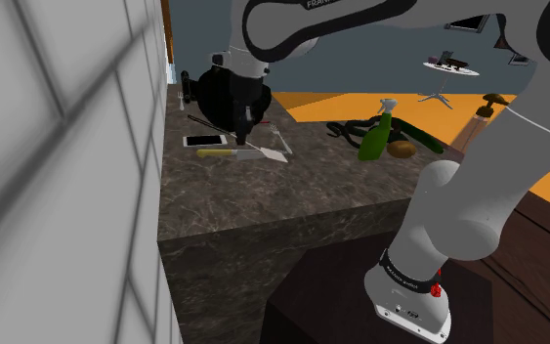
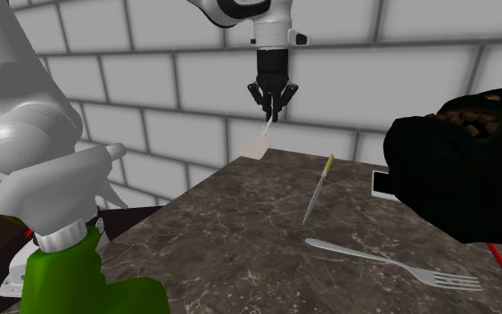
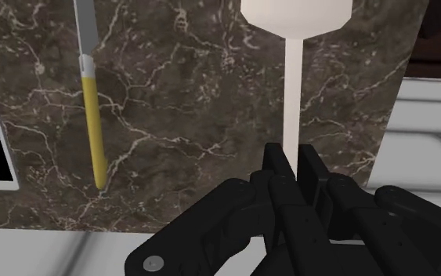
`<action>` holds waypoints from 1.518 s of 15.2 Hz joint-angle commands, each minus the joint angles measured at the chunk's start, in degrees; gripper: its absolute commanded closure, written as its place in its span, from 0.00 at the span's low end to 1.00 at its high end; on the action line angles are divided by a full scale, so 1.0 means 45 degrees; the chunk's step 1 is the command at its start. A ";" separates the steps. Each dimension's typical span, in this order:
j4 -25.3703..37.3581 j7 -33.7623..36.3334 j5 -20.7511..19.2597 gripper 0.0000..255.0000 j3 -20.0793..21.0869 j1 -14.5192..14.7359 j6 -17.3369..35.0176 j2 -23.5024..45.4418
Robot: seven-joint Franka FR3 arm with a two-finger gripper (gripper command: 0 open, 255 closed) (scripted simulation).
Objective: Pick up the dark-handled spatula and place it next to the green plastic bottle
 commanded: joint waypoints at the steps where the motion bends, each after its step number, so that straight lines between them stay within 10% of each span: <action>1: 0.0325 0.0044 -0.0007 1.00 0.0019 0.0011 -0.0372 -0.0042; 23: 0.4144 0.0190 -0.0041 1.00 0.0020 0.0014 -0.4149 -0.0003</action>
